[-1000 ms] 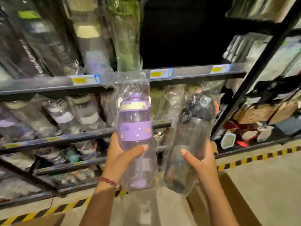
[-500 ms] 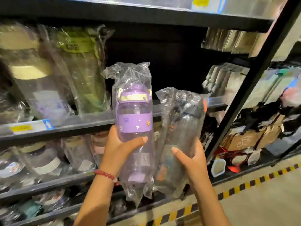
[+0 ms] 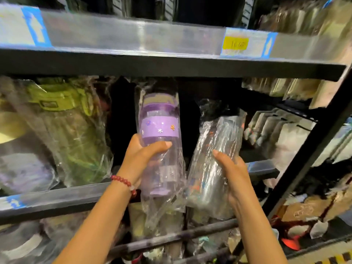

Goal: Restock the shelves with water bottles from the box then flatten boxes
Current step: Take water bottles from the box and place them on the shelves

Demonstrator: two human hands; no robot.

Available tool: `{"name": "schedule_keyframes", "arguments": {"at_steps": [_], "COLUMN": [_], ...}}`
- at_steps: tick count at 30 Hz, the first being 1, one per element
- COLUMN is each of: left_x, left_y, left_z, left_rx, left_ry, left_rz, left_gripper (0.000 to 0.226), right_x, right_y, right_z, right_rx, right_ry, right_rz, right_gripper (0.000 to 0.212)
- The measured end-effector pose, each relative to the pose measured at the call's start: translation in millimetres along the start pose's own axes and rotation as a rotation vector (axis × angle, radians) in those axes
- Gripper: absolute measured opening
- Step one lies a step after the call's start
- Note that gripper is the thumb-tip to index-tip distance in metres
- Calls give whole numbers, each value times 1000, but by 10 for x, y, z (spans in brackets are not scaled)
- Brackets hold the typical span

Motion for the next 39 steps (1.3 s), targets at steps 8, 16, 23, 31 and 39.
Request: {"name": "schedule_keyframes", "arguments": {"at_steps": [8,16,23,31,39], "left_x": [40,53,41,-108,-229], "left_y": [-172,-84,32,162,178], "left_z": [206,472,525,537,542], "left_rx": [-51,-138,125,65,-23], "left_ry": [-70,-307,-443,-486,-380], "left_rz": [3,-20,164,179,274], "left_gripper": [44,52,64,120,84], "right_x": [168,203,201,334,475], "right_y": [63,61,-35,-47,-62], "right_z": [522,973,1123,1086,894], "right_rx": [139,128,5,-265,-514], "right_ry": [182,142,42,135,184], "right_rz": [139,87,121,-321,-584], "right_gripper": [43,36,79,42,47]}}
Point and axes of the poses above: each hand's wrist, its own z-axis towards the middle knuckle, its own x-axis out of the palm, y = z × x, the point moved 4 cm from there along z, towards the middle knuckle, and after that the axes turned 5 degrees about -x, right-handed, at the moved point
